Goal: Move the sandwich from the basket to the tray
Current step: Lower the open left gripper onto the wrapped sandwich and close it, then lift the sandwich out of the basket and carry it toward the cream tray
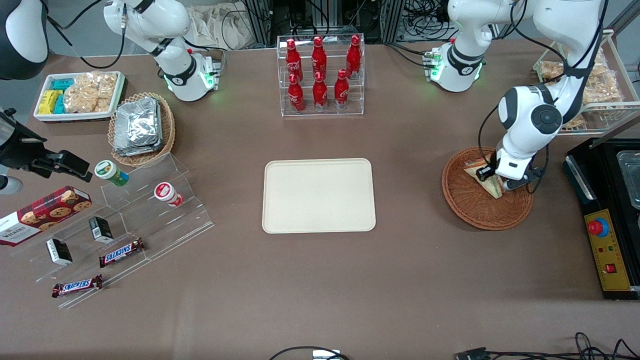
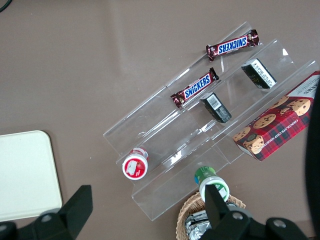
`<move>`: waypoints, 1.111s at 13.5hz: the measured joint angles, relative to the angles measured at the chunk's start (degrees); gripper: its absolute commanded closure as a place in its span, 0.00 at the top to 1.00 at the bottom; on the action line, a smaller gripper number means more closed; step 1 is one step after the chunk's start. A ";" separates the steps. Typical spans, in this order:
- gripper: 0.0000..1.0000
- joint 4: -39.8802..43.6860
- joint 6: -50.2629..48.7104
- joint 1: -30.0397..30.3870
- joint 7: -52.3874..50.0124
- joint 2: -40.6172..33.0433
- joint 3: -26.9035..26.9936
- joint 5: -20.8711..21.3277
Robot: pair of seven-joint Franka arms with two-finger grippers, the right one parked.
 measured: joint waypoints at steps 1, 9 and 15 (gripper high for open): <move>0.00 0.57 -2.12 -0.05 0.00 -0.89 -0.02 0.06; 0.00 23.87 -46.77 -0.79 4.15 -13.56 -1.54 0.40; 0.00 44.25 -61.96 -1.44 8.31 -10.85 -6.07 -1.92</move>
